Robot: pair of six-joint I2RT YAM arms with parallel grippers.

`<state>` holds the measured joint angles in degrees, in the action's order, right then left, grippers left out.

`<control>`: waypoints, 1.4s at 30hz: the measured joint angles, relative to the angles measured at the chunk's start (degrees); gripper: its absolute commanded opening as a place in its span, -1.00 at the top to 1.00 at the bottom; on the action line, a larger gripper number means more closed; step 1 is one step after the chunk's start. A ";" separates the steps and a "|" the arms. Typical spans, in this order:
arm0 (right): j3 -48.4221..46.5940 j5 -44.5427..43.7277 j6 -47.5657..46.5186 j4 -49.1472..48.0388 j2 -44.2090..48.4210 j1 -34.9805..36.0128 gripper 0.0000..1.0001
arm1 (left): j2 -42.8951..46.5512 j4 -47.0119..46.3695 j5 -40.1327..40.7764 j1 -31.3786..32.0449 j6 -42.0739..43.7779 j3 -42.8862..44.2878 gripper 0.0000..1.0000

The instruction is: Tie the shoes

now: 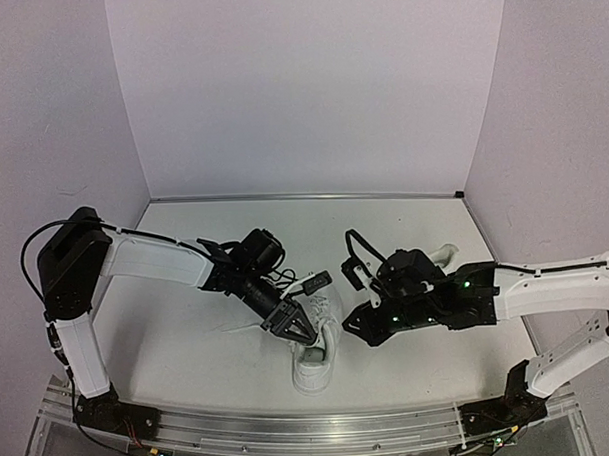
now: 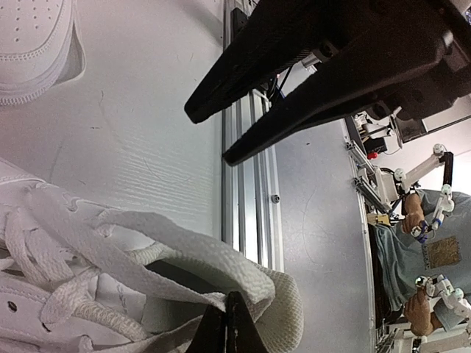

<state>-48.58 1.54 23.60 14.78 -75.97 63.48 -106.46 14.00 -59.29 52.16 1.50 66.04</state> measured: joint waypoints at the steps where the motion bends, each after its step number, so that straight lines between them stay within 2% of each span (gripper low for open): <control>1: 0.26 0.23 0.82 -1.14 -0.35 -0.09 0.67 | -0.19 0.30 0.16 0.14 0.24 0.16 0.98; 20: 1.13 5.38 7.97 -12.51 -6.38 -0.09 0.62 | -0.46 1.11 2.31 1.31 1.66 0.37 0.97; 42: 0.93 8.54 10.61 -16.64 -9.72 -0.09 0.56 | -0.46 3.45 2.83 1.29 1.75 1.03 0.93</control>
<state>-47.64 10.09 34.21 -1.87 -85.68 63.40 -106.91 17.46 -56.46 53.45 3.25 67.07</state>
